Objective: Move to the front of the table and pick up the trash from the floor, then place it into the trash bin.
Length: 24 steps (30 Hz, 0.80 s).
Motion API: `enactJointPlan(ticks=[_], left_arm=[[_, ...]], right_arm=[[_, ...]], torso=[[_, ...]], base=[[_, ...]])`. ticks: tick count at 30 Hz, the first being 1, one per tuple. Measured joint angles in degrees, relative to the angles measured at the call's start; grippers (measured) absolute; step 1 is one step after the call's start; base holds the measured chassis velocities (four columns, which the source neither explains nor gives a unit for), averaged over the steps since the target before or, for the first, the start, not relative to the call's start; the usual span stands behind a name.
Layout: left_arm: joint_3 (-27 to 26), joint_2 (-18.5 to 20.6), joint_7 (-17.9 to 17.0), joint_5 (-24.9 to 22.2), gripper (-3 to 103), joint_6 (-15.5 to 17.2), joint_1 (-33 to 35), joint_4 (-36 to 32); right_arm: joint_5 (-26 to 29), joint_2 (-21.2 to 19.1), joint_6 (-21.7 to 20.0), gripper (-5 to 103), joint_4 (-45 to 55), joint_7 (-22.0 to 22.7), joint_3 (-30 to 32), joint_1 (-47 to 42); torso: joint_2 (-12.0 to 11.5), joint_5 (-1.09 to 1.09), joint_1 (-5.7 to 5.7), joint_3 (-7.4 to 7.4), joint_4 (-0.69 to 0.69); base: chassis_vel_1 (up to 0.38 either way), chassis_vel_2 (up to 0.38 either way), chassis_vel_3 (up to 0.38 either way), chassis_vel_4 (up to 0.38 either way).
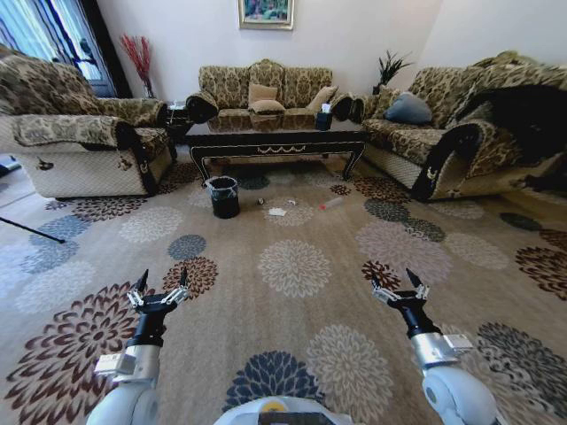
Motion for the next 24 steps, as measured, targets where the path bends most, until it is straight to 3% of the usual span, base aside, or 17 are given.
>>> enactJointPlan(ticks=[8,10,15,24], left_arm=[[0.0,0.0,-0.1,-0.2,100,-0.7,0.6,0.0],[0.0,0.0,-0.1,-0.2,100,-1.1,0.5,0.0],[0.2,0.0,-0.2,0.9,100,-1.6,0.4,0.9],[0.6,0.1,-0.6,2.6,100,-1.4,-0.6,2.3]], right_arm=[[-0.3,0.7,0.8,100,-0.3,0.1,-0.2,-0.1],[1.3,1.5,6.1,100,-1.6,-3.5,0.4,0.0],[0.8,2.2,11.1,100,-3.0,-8.7,1.9,0.5],[1.1,3.7,12.3,100,-2.7,-9.0,1.3,-0.2]], torso=[[-0.5,0.00,0.00,-0.43,0.01],[-0.6,0.00,0.00,-0.59,-0.01],[-0.7,-0.01,-0.01,-0.68,0.00],[-0.7,0.00,-0.01,-0.65,0.00]], base=[[0.000,0.000,0.000,0.000],[0.000,0.000,0.000,0.000],[0.000,0.000,0.000,0.000],[0.000,0.000,0.000,0.000]])
